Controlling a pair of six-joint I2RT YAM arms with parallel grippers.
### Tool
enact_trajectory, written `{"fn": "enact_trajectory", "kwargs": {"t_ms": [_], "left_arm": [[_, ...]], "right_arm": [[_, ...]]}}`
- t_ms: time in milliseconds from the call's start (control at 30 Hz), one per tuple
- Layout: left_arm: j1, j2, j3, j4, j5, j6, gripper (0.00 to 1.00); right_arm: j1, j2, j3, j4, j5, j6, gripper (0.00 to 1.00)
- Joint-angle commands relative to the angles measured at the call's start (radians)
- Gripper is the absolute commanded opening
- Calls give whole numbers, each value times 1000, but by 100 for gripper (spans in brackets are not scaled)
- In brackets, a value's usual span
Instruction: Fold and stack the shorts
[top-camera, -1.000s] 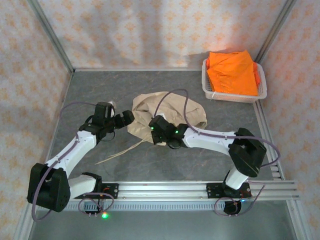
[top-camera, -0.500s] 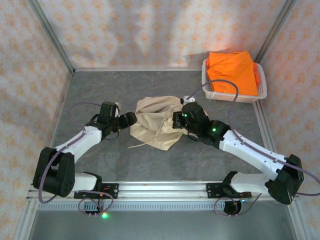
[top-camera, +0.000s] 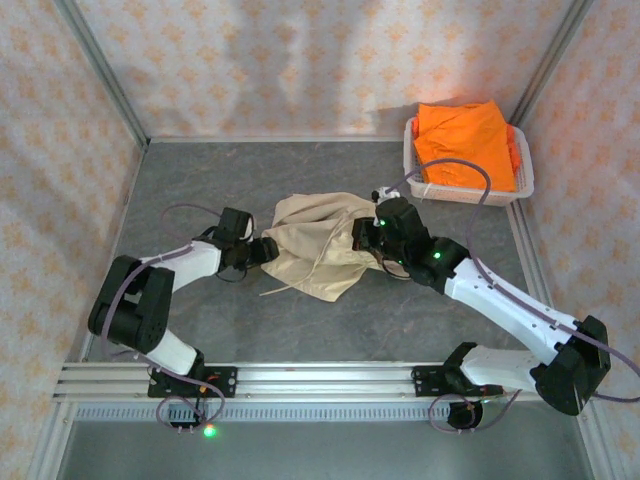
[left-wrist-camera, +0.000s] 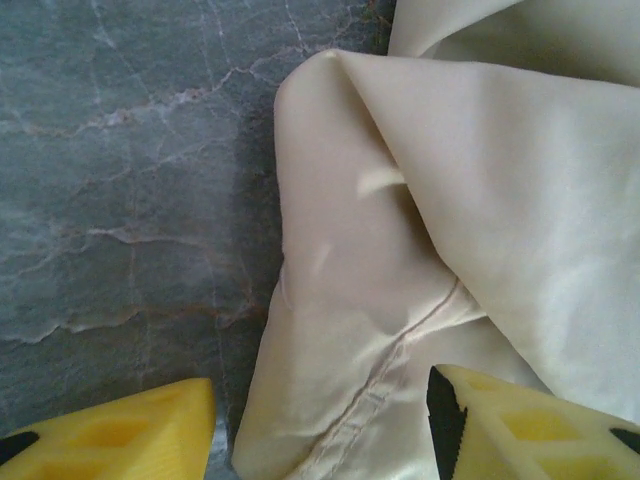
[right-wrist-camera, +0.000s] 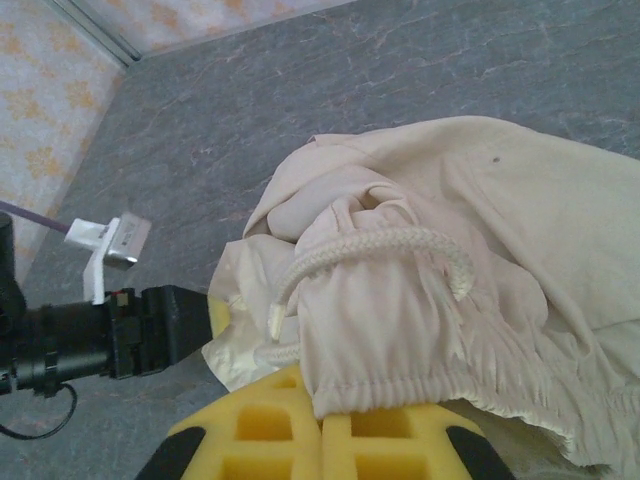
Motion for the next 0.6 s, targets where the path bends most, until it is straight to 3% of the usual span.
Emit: {"fn": "enact_trajectory", "kwargs": {"t_ms": [0,67,333,567], "left_arm": [[-19,39,53,-16,-20,37,55],[-31,74,76,-26,-18,46,49],[-38,86,118,-62,-53,53,1],[-6,8,420,-336,-224,174,0]], "right_arm": [[-4,-23,-9,28,-2,13,0],[-4,-23,-11,27,-1,11,0],[-20,-15,-2,21,10,-6,0],[-194,117,151,-5,-110,-74,0]]}}
